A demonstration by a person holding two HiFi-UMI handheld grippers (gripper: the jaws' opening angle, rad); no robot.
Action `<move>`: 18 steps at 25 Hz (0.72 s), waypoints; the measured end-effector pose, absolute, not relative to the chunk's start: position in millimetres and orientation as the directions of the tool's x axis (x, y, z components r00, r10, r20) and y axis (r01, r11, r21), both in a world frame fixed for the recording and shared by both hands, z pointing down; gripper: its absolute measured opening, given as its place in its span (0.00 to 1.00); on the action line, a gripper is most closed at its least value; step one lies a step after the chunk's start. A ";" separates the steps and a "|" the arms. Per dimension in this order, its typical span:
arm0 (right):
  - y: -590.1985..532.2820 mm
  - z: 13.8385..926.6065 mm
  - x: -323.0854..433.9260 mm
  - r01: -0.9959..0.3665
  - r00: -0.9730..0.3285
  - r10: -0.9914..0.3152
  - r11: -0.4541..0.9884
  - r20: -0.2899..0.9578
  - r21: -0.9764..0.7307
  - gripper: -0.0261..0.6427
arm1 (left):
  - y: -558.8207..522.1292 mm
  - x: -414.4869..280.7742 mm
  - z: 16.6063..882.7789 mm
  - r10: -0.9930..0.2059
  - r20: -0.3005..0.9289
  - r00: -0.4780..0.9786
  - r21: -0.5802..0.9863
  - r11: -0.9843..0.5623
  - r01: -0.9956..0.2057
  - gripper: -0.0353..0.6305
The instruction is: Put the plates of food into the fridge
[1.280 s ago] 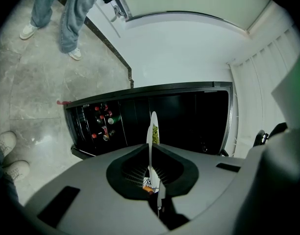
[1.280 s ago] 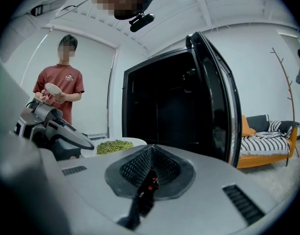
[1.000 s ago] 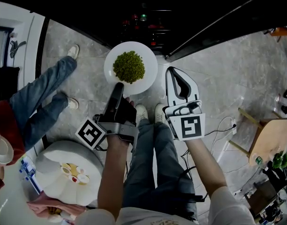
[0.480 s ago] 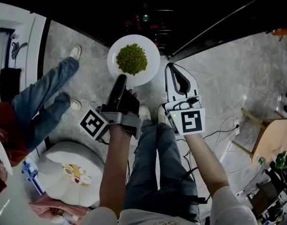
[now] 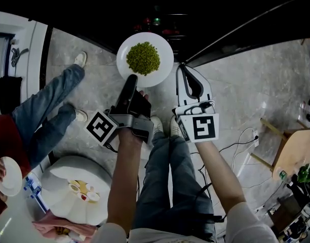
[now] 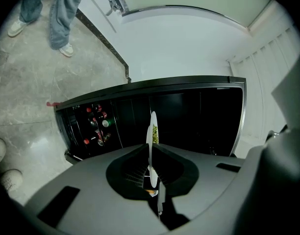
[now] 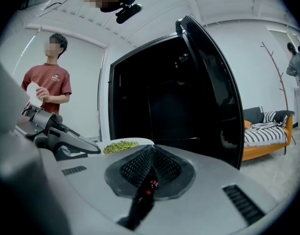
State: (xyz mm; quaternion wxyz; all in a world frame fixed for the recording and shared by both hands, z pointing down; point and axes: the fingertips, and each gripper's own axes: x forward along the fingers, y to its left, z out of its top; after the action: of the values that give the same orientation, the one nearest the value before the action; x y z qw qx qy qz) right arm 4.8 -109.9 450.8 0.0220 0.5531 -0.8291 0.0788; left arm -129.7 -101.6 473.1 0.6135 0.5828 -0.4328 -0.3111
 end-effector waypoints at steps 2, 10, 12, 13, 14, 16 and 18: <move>-122.9 452.8 4.3 -0.922 -0.382 -0.915 0.370 0.127 -0.110 0.05 | -114.1 -129.4 475.3 -0.883 0.177 0.434 0.983 0.135 -0.126 0.08; -135.8 463.2 2.9 -0.930 -0.365 -0.920 0.353 0.144 -0.101 0.05 | -130.5 -130.4 481.1 -0.885 0.177 0.430 0.982 0.133 -0.131 0.08; -135.2 461.2 1.9 -0.931 -0.364 -0.921 0.353 0.138 -0.096 0.05 | -131.4 -130.9 478.5 -0.886 0.172 0.430 0.983 0.123 -0.139 0.08; -136.1 460.4 1.5 -0.931 -0.362 -0.922 0.352 0.137 -0.094 0.05 | -132.7 -130.9 477.3 -0.887 0.167 0.430 0.983 0.118 -0.140 0.08; -137.5 459.7 1.1 -0.932 -0.361 -0.923 0.351 0.135 -0.093 0.05 | -134.2 -130.7 476.4 -0.888 0.163 0.430 0.984 0.114 -0.139 0.08; -140.2 458.8 1.0 -0.933 -0.358 -0.925 0.349 0.131 -0.085 0.05 | -136.2 -130.2 475.6 -0.890 0.159 0.428 0.985 0.111 -0.134 0.08; -142.0 457.9 1.2 -0.935 -0.353 -0.927 0.345 0.125 -0.083 0.05 | -136.9 -130.0 475.8 -0.890 0.157 0.427 0.985 0.112 -0.129 0.08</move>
State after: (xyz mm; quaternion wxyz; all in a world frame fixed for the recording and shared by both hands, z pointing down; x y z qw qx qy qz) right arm 1.2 -142.0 457.9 0.0277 0.5680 -0.8196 0.0699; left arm -130.0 -136.9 475.8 0.6066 0.5879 -0.4336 -0.3137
